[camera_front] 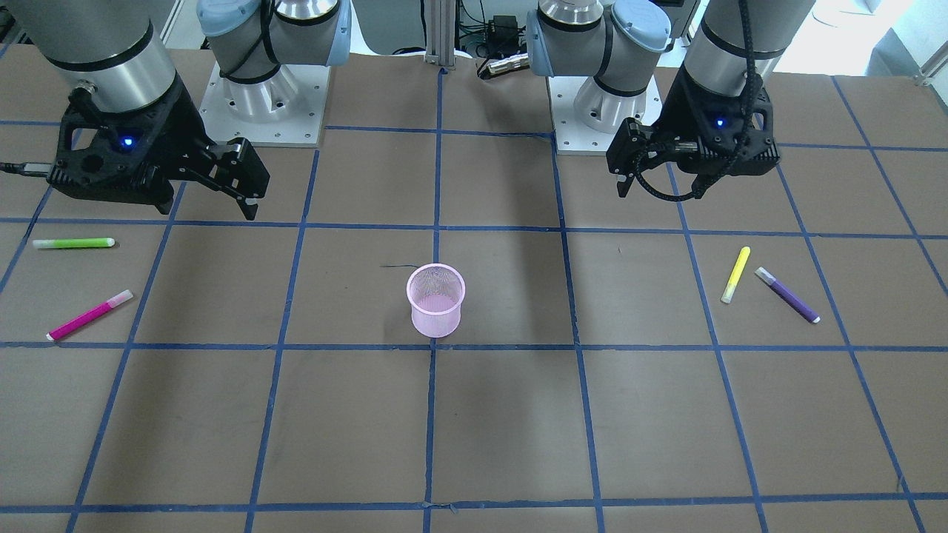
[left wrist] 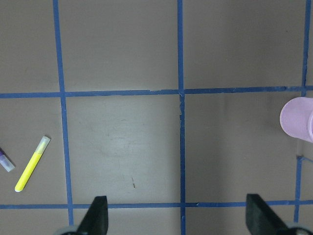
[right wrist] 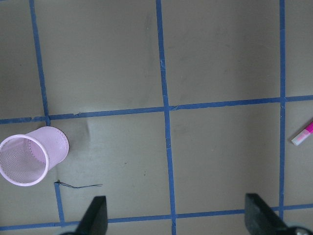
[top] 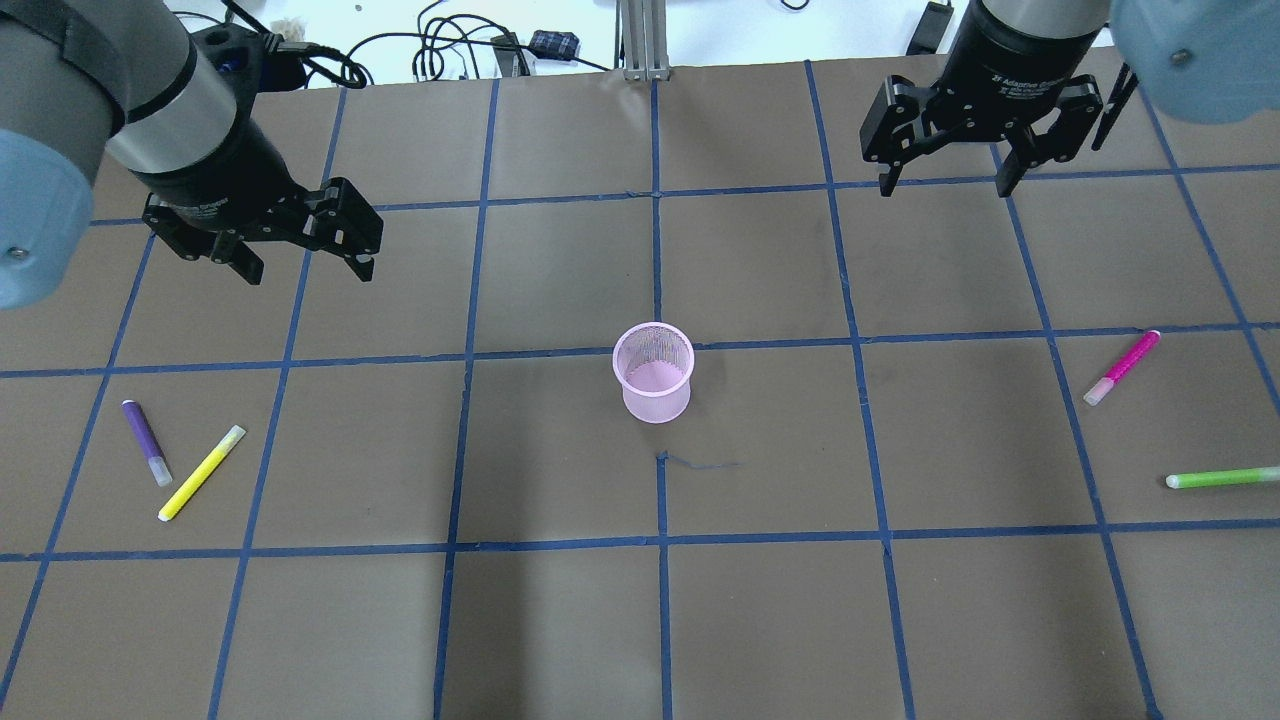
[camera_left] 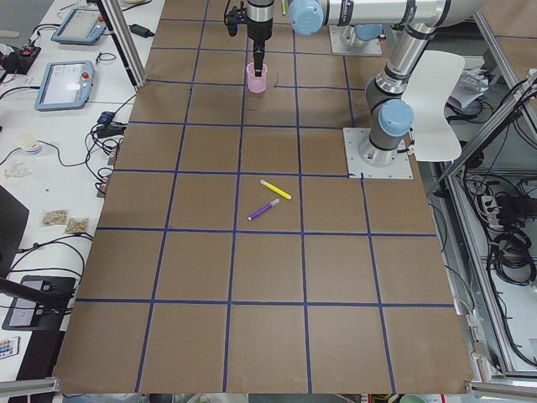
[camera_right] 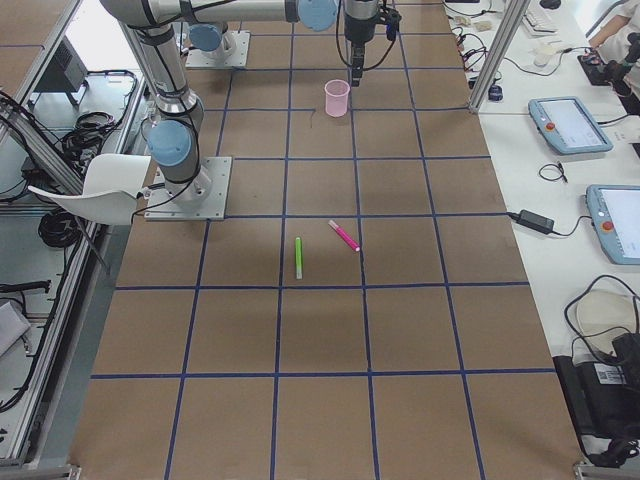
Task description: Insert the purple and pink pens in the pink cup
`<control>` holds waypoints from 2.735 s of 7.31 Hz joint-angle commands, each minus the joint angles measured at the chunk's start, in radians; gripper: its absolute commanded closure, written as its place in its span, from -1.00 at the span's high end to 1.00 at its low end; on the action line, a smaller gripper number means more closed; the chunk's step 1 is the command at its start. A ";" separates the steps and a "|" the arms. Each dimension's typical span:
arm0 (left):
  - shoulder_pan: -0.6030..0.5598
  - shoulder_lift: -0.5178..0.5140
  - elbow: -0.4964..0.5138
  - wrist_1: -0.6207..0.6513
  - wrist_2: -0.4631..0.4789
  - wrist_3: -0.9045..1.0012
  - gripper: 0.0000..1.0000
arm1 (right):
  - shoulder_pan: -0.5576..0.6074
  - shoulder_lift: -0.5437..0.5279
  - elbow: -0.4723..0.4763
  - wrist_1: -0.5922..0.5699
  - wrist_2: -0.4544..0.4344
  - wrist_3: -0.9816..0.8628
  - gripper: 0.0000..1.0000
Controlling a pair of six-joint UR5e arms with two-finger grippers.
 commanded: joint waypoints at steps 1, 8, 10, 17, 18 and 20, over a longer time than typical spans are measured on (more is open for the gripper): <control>0.002 -0.001 -0.002 -0.001 -0.002 0.000 1.00 | 0.000 -0.002 0.001 0.003 0.001 0.000 1.00; 0.043 -0.007 0.000 0.024 -0.001 0.012 1.00 | -0.024 -0.006 -0.067 0.138 0.041 0.000 1.00; 0.052 -0.007 0.000 0.019 -0.001 -0.003 1.00 | -0.081 -0.003 -0.061 0.137 0.017 -0.190 1.00; 0.340 -0.081 -0.024 0.030 -0.001 0.012 1.00 | -0.492 0.155 -0.051 0.073 0.018 -1.029 1.00; 0.383 -0.093 -0.026 0.031 -0.001 0.011 1.00 | -0.503 0.193 -0.048 0.014 -0.003 -1.251 1.00; 0.442 -0.125 -0.026 0.086 0.003 0.041 1.00 | -0.503 0.248 -0.048 -0.053 -0.069 -1.577 1.00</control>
